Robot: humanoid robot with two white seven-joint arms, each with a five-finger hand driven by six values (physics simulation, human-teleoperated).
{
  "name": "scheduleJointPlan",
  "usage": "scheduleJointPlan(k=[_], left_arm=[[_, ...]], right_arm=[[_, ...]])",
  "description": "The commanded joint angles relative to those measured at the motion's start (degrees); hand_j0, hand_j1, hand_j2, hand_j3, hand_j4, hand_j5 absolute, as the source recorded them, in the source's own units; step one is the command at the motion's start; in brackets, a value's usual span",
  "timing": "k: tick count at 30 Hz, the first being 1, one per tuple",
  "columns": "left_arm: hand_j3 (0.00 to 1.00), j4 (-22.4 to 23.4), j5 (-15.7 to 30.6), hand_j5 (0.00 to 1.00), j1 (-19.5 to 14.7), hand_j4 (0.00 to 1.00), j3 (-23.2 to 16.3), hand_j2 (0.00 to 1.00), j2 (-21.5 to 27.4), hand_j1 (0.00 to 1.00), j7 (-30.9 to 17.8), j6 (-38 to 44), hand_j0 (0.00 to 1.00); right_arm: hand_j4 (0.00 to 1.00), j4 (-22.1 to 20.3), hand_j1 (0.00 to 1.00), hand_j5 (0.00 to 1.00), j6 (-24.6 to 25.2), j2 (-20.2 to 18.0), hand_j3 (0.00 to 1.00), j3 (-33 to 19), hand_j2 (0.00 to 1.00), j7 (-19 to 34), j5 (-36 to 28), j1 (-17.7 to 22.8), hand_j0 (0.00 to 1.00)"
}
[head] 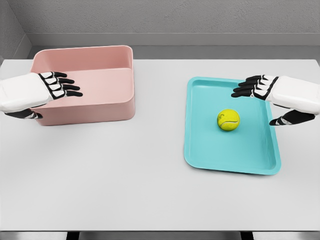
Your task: Put the tennis from the blue tray into the pink basket with both arms
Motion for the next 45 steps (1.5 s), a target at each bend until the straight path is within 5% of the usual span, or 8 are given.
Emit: scheduleJointPlan(k=[1,7,9,10,15,23,34,45], left_arm=[[1.00,0.00,0.32,1.00,0.09,1.00,0.05,1.00,-0.04,1.00,-0.10,0.05,1.00],[1.00,0.00,0.32,1.00,0.53,1.00,0.05,1.00,-0.13,1.00,-0.80,0.05,1.00],[1.00,0.00,0.24,1.00,0.53,1.00,0.05,1.00,-0.13,1.00,-0.80,0.05,1.00],[1.00,0.00,0.24,1.00,0.53,1.00,0.05,1.00,-0.22,1.00,-0.89,0.05,1.00],[1.00,0.00,0.32,1.00,0.53,1.00,-0.66,1.00,-0.39,1.00,-1.59,0.05,1.00],[1.00,0.00,0.24,1.00,0.53,1.00,-0.66,1.00,-0.66,1.00,-1.59,0.05,1.00],[1.00,0.00,0.24,1.00,0.62,1.00,-0.74,1.00,-1.19,1.00,-1.59,0.05,1.00],[1.00,0.08,0.24,1.00,0.53,1.00,-0.74,1.00,-1.19,1.00,-1.59,0.05,1.00]], right_arm=[[1.00,0.17,1.00,1.00,0.08,-0.06,1.00,-0.05,1.00,-0.06,-0.24,0.00,1.00],[1.00,1.67,1.00,1.00,0.08,4.07,1.00,0.22,1.00,0.99,7.06,-0.44,1.00],[1.00,2.81,1.00,1.00,0.08,5.66,1.00,0.22,1.00,4.33,7.06,-0.53,1.00],[1.00,7.11,1.00,1.00,0.08,10.58,1.00,0.22,1.00,11.36,7.23,-1.76,1.00],[1.00,10.63,1.00,1.00,0.08,14.09,1.00,1.44,1.00,16.64,7.14,-2.64,1.00],[1.00,13.01,1.00,1.00,0.08,17.43,1.00,2.41,1.00,17.34,7.32,-5.36,1.00],[1.00,23.73,1.00,1.00,0.08,24.99,1.00,3.73,1.00,18.75,10.75,-6.94,1.00],[1.00,27.24,1.00,1.00,0.08,27.19,1.00,4.52,1.00,18.75,12.24,-7.30,1.00]])
